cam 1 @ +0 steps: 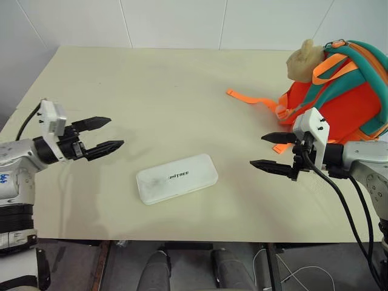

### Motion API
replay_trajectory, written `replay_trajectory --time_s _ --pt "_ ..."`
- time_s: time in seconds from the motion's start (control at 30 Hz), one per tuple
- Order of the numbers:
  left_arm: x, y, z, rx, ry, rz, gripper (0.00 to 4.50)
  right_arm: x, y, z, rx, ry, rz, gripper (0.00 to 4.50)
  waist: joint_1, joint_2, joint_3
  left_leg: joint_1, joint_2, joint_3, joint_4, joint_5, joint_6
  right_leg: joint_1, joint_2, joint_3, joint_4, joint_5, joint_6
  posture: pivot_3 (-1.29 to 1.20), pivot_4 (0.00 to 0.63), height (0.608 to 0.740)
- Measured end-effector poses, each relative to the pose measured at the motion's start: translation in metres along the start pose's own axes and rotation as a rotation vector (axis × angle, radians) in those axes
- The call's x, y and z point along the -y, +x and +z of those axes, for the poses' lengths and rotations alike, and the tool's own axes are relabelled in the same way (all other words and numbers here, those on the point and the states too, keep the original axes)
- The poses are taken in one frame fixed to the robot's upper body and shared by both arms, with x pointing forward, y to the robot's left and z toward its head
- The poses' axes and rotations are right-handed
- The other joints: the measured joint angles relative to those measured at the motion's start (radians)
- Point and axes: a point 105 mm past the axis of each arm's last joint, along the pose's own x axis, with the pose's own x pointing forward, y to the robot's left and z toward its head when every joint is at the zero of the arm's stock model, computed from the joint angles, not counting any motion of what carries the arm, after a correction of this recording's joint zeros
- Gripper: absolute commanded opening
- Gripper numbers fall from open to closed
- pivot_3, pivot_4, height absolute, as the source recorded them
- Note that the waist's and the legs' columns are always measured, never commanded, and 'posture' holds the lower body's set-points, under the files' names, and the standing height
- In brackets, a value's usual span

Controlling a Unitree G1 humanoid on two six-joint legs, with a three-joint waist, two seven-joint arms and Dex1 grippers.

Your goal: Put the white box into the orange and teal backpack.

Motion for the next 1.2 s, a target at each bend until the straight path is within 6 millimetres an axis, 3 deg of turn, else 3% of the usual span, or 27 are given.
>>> replay_trajectory --time_s 0.13,0.43,0.53,0.7,0.87,0.93,0.97,1.2 --pt "-0.005 0.003 0.007 0.020 0.023 -0.006 4.46 -0.001 0.000 -0.002 -0.003 0.014 -0.016 4.48 -0.002 0.000 0.000 0.000 0.000 0.000 0.000 0.000 0.000 0.000 0.000 0.000 0.000 0.000 0.000 0.00 0.150 0.740" --pt "-0.003 0.012 -0.003 0.017 0.008 0.004 4.46 0.004 0.003 0.001 0.000 0.008 -0.036 4.48 -0.002 0.000 0.000 0.000 0.000 0.000 0.001 0.000 0.000 0.000 0.000 0.000 0.001 0.000 0.000 0.00 0.150 0.740" --pt "0.006 0.006 -0.013 -0.011 -0.010 -0.007 3.91 0.008 0.008 0.002 0.003 0.009 -0.032 3.62 -0.006 0.000 0.000 0.000 0.000 0.001 0.001 0.000 0.000 0.000 0.000 0.001 0.001 0.000 0.000 0.00 0.150 0.740" --pt "0.016 -0.002 -0.021 -0.052 -0.033 0.011 2.38 0.016 0.021 0.003 0.019 -0.004 -0.028 1.89 -0.003 0.000 0.000 0.000 0.001 0.000 0.001 0.000 0.001 0.000 0.000 0.001 0.001 0.000 0.000 0.00 0.150 0.740" --pt "0.027 -0.017 -0.035 -0.225 -0.119 0.047 0.82 0.033 0.041 -0.019 -0.061 -0.032 -0.063 0.14 -0.004 0.000 0.000 0.000 0.000 0.001 0.001 0.000 0.001 0.000 0.000 0.001 0.000 0.000 0.000 0.00 0.150 0.740" --pt "0.037 -0.023 -0.047 -0.289 -0.188 0.040 0.17 0.034 0.051 -0.029 -0.099 -0.042 -0.061 0.00 -0.005 0.000 0.000 0.000 0.000 0.001 0.000 0.000 0.001 -0.001 0.000 0.001 0.001 0.000 0.000 0.00 0.150 0.740" --pt "0.041 -0.025 -0.050 -0.309 -0.215 0.038 0.06 0.034 0.055 -0.034 -0.118 -0.045 -0.063 0.00 -0.005 0.000 0.000 0.000 0.000 0.001 0.000 0.000 0.001 -0.002 0.000 0.001 0.001 0.000 -0.001 0.00 0.150 0.740" --pt "0.072 -0.036 -0.072 -0.422 -0.411 0.029 0.06 0.039 0.075 -0.063 -0.237 -0.085 -0.101 0.00 -0.005 0.000 0.000 0.000 0.001 0.001 -0.001 -0.001 0.000 -0.002 0.000 0.002 0.001 0.000 -0.001 0.00 0.150 0.740"
